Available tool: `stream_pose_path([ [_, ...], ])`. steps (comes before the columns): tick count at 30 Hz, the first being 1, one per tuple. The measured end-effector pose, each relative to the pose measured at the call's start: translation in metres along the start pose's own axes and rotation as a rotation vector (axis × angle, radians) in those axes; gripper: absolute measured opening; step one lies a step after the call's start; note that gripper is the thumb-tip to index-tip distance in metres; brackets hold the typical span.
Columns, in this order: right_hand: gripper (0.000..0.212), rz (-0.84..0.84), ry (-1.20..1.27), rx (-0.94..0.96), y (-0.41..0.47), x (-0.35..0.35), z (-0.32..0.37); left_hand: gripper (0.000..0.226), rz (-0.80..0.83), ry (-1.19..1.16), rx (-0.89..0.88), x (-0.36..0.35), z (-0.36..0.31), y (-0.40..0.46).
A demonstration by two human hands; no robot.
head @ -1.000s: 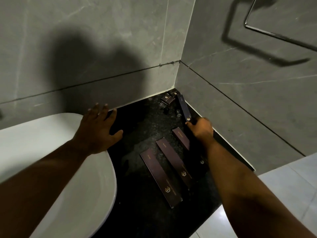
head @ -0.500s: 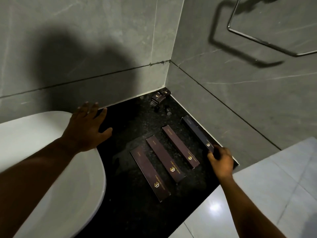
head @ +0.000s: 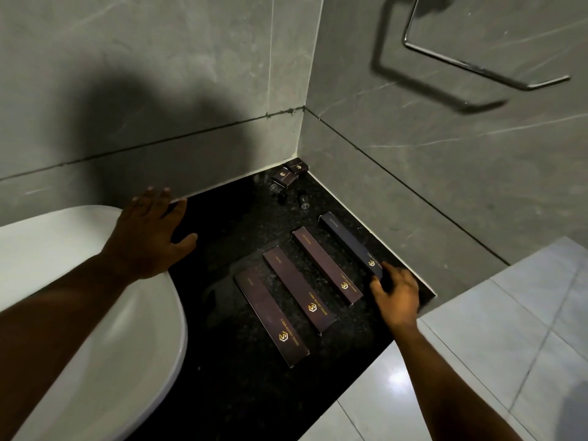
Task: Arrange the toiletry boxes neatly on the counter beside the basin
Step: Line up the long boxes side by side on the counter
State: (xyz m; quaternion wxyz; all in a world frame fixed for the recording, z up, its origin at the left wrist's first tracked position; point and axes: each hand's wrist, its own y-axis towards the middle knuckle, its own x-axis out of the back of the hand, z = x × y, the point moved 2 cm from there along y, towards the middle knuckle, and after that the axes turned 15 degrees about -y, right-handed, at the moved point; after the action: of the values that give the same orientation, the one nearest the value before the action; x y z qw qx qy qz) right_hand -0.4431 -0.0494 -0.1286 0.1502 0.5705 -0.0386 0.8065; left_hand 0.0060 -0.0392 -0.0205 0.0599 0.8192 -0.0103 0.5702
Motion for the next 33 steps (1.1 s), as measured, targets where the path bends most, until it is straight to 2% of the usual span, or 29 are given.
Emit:
stream_pose_path([
  [20, 0.053, 0.024, 0.031, -0.053, -0.003, 0.005, 0.004, 0.077, 0.016, 0.005, -0.002, 0.001, -0.002, -0.003],
  [23, 0.055, -0.047, 0.066, -0.048, -0.007, 0.010, 0.012, 0.080, 0.002, -0.011, 0.004, 0.003, -0.006, -0.003],
  [27, 0.051, -0.139, 0.109, -0.011, 0.010, 0.020, 0.057, 0.081, 0.004, -0.009, 0.020, 0.004, -0.006, -0.003],
  [33, 0.050, 0.000, -0.012, 0.316, 0.053, 0.007, 0.172, 0.081, 0.020, -0.009, 0.050, 0.005, -0.004, -0.002],
])
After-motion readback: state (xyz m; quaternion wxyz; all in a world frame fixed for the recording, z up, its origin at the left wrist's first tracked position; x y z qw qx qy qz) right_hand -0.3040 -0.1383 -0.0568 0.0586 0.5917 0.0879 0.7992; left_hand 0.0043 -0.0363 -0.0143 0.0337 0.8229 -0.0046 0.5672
